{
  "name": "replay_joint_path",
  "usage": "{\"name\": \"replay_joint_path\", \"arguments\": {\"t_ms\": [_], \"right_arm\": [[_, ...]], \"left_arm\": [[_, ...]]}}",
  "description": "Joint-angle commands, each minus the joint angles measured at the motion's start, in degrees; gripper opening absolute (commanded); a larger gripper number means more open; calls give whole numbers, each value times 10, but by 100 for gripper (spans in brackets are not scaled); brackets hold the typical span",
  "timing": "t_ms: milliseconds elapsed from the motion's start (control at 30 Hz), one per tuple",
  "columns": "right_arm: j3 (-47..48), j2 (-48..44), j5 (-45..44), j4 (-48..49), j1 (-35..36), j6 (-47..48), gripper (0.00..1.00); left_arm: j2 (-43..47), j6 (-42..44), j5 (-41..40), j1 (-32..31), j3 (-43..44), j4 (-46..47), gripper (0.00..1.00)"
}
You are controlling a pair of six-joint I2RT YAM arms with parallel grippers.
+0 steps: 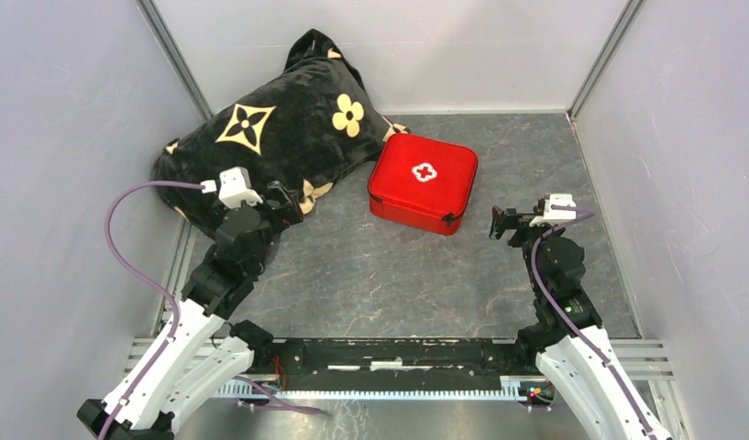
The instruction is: Organize the medicine kit
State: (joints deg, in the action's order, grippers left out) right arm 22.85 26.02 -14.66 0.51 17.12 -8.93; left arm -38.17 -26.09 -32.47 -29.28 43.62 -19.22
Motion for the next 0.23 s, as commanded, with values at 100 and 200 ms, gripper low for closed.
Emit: {"name": "replay_joint_path", "arguments": {"t_ms": [100,200], "right_arm": [[-12,-2,-24,65,-1,11,98],[-15,2,-53,70,-1,5,98]], "left_arm": [[15,10,-26,2,-8,7,100],[7,5,-25,1,-4,6,100]]}}
